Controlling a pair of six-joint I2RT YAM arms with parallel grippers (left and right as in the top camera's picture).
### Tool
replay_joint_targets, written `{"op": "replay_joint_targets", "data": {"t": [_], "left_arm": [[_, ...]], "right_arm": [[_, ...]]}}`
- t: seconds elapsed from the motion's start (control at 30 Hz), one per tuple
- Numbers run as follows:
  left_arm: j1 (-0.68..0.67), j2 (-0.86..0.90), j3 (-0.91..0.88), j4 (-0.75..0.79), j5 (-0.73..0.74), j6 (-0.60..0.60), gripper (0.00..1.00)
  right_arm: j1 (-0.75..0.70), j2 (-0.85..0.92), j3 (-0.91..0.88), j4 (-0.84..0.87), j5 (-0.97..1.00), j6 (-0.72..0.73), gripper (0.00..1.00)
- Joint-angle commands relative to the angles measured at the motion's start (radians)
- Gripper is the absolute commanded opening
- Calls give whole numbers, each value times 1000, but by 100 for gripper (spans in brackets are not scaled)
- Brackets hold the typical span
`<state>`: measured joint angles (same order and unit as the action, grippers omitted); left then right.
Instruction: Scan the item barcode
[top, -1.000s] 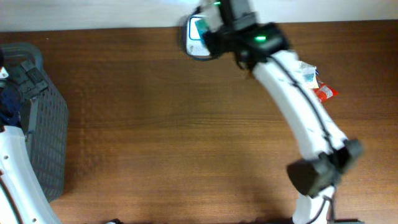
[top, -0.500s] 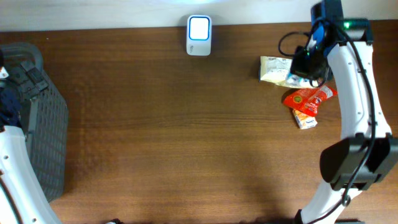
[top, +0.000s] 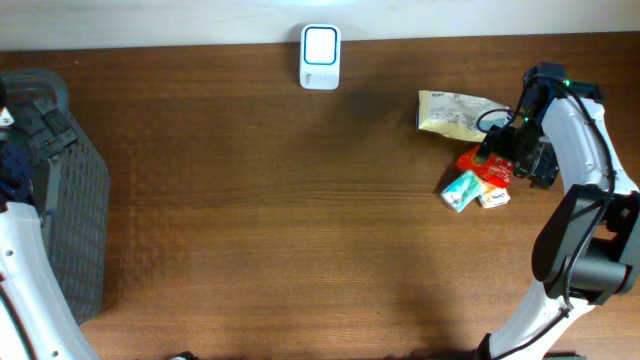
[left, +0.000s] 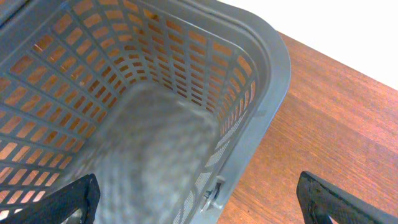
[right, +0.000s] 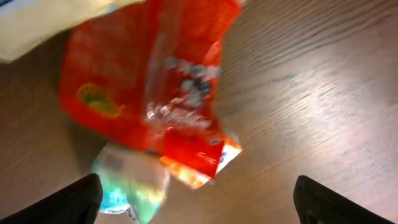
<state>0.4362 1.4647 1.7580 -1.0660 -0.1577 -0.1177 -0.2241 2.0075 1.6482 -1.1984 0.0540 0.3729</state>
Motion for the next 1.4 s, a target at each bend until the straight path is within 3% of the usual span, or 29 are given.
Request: {"op": "replay_joint_targets", "data": {"t": [0.0,0.27,0.43,0.6,1.07,1.17,1.37], "left_arm": [[4,5,3,1,-4,-9,99],[5,5,3,1,-4,-9,99],[5,5,2,1,-4,-9,99],[5,5,2,1,-4,-9,99],[5,5,3,1,-4,-9,99],[6,5,3,1,-4,-9,99],[5,5,3,1,-4,-9,99]], "right_arm": [[2,-68,44,-2,-158,-117,97],[95,-389,51,-71,-229,-318,98],[134,-639,51,-104,-227,-317,99],[133,-768,51,-104,-227,-317,99],[152,-785,8,-93,-219,-317,99],[197,-874,-132,138,-110,-317,99],[209,-1226,-665,785,-60,-317,99]]}}
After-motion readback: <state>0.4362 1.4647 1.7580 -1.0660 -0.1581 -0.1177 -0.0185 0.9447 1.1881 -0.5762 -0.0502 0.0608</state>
